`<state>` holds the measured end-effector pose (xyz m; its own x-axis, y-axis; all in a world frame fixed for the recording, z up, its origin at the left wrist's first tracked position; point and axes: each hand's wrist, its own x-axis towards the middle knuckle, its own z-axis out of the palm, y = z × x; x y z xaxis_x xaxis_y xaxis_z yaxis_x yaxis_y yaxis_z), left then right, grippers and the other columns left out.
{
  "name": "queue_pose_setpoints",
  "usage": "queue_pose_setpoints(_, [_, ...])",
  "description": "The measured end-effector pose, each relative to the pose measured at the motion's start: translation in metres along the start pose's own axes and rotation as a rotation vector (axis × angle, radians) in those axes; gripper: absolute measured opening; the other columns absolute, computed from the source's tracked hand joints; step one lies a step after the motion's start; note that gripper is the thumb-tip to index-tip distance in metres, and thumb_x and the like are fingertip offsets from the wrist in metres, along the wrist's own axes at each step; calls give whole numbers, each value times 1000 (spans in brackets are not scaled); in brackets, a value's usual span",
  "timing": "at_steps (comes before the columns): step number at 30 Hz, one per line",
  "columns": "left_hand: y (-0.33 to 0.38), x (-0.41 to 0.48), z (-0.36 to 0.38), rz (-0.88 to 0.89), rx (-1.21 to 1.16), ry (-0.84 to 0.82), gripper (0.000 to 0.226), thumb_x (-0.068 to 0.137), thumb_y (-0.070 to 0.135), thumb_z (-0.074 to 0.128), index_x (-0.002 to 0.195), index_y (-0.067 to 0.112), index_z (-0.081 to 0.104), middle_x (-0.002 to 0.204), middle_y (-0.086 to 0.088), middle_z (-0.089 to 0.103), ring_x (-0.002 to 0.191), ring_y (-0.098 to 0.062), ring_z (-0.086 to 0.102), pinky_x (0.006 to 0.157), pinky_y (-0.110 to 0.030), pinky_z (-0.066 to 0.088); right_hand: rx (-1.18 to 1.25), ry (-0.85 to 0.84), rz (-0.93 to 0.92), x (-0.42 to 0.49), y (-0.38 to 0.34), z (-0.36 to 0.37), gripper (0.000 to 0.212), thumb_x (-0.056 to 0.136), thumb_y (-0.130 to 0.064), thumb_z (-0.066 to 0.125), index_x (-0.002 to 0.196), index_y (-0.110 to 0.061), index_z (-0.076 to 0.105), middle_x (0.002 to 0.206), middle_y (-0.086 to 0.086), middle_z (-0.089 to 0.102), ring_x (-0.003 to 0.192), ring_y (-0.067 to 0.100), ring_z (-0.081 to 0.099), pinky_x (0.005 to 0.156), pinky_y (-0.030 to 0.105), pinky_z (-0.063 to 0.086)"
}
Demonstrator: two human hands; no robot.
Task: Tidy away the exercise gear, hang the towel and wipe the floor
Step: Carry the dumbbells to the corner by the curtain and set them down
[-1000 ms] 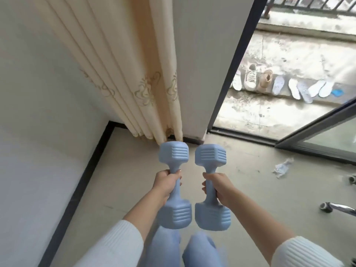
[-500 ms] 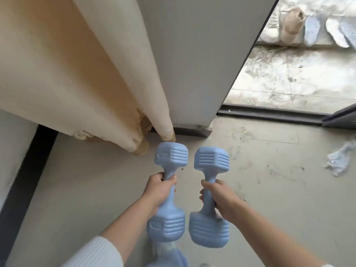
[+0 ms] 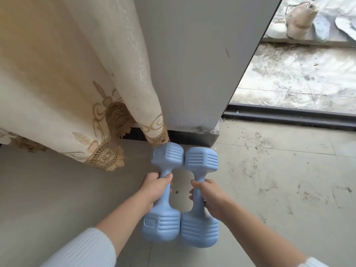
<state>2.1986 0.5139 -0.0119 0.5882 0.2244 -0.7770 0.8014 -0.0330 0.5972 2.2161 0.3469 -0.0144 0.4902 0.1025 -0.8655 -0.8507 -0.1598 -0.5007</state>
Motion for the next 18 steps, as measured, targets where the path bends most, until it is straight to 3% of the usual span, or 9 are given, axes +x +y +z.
queue_pose_setpoints(8, [-2,28,-8,20,34,4,25,94,30,60,91,5,64,86,-9,69,75,-16,68,58,-24,47,80,-39,-41,29,-7,12,10,97,-17,53,92,-8,53,76,9,50,69,21,50,64,29,46])
queue_pose_setpoints(18, [-7,34,-17,58,30,-14,22,94,31,59,93,9,66,93,-6,71,80,-17,70,70,-28,52,73,-98,-76,37,-6,18,8,99,-20,49,96,-13,51,82,6,49,72,18,48,66,27,44])
